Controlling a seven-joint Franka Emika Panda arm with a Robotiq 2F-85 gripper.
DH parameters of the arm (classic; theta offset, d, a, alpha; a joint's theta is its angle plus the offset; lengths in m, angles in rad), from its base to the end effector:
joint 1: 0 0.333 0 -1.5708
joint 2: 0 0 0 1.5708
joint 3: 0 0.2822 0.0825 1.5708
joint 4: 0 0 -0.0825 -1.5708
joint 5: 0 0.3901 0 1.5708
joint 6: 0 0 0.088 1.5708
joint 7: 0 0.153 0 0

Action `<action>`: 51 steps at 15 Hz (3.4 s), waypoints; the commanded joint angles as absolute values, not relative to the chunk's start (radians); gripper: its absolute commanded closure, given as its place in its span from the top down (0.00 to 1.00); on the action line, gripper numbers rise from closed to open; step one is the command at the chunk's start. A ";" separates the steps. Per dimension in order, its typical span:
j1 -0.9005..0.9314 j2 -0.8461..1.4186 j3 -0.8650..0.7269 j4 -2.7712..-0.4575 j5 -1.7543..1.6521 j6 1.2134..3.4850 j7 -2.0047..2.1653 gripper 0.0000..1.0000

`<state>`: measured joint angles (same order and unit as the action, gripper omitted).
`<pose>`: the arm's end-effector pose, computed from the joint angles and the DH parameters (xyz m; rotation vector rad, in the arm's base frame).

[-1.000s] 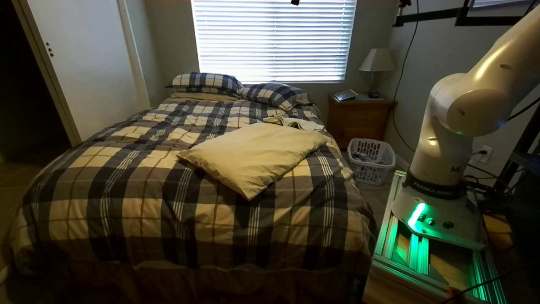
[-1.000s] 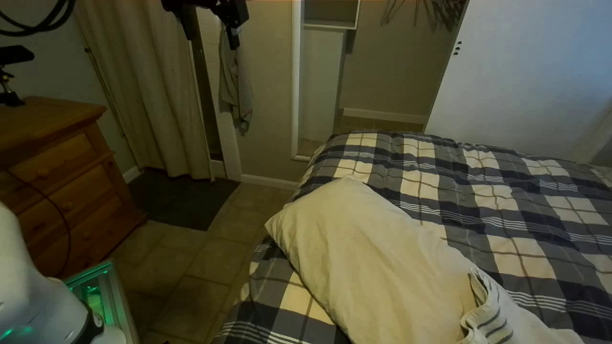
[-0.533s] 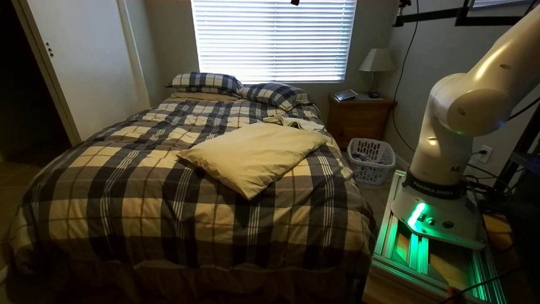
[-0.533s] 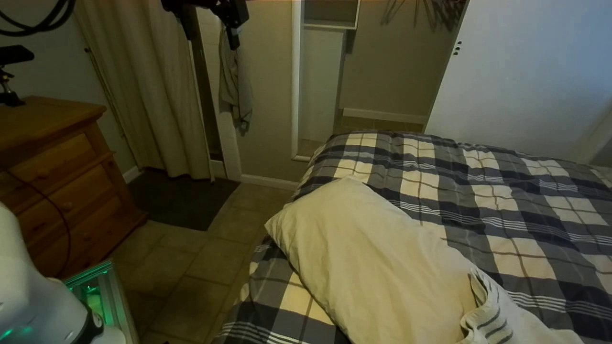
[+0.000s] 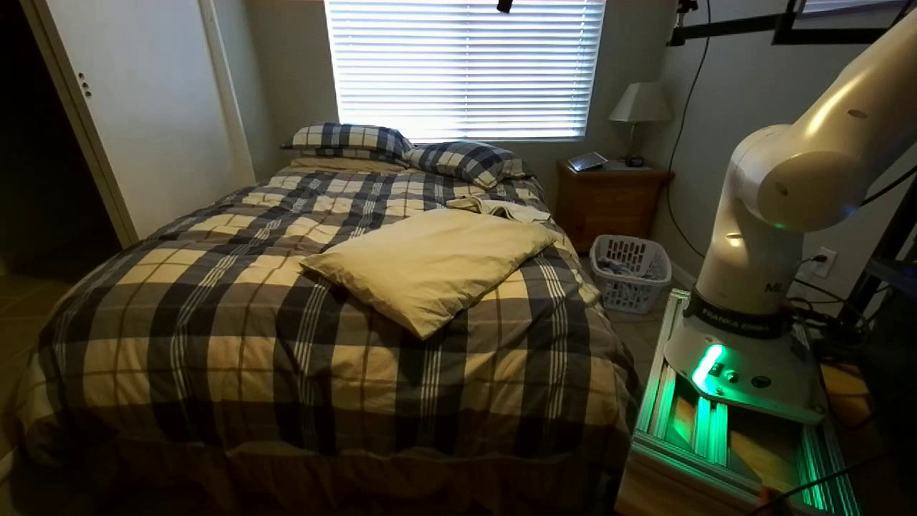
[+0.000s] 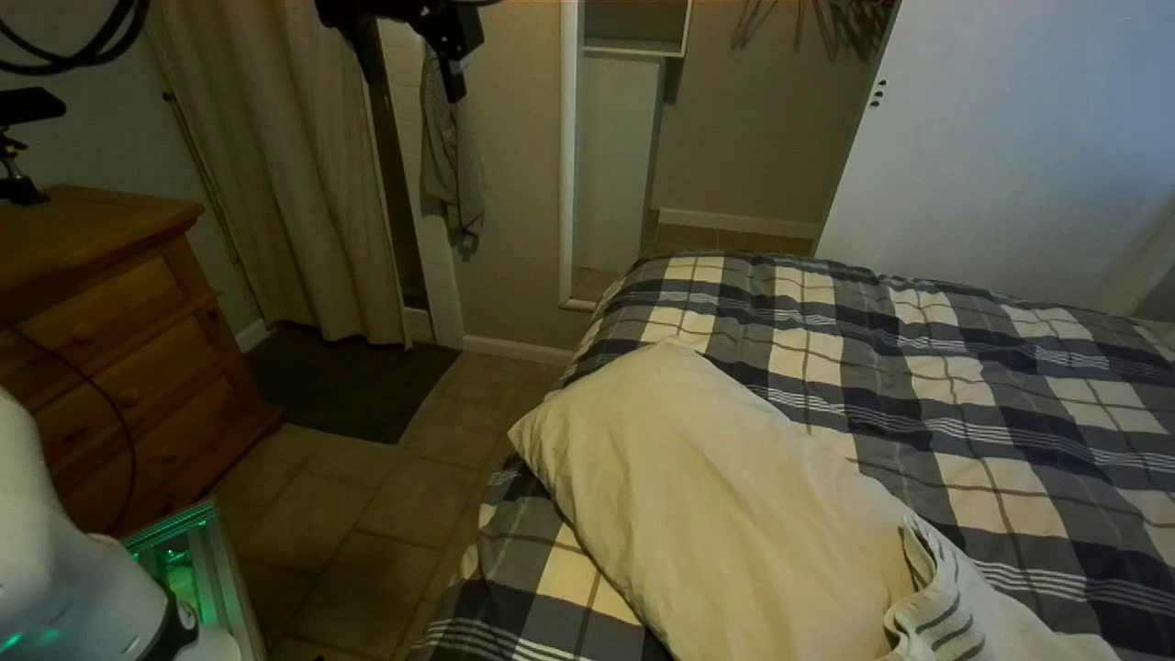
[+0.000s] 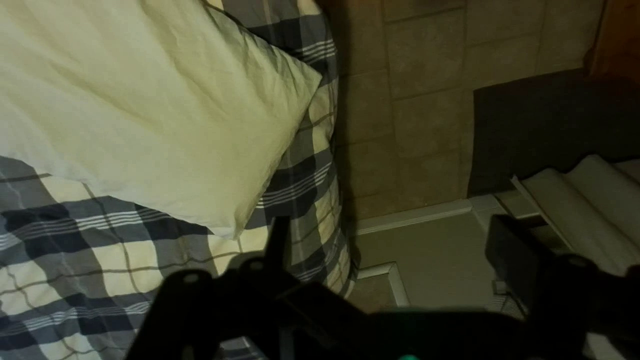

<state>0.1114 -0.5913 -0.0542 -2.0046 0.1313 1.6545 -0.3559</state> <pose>0.4040 0.0369 0.6298 -2.9242 -0.6286 -0.3932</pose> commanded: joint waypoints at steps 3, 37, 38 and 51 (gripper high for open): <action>-0.015 -0.606 -0.132 -2.071 0.010 1.666 -0.302 1.00; -0.174 0.005 -0.332 -1.938 -0.039 2.356 -0.382 1.00; -0.183 0.030 -0.328 -1.925 -0.016 2.362 -0.355 1.00; -0.244 0.161 -0.300 -1.855 0.031 2.360 -0.275 1.00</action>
<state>-0.2030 0.0966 -0.3204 -1.9062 0.0063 2.3540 -0.3112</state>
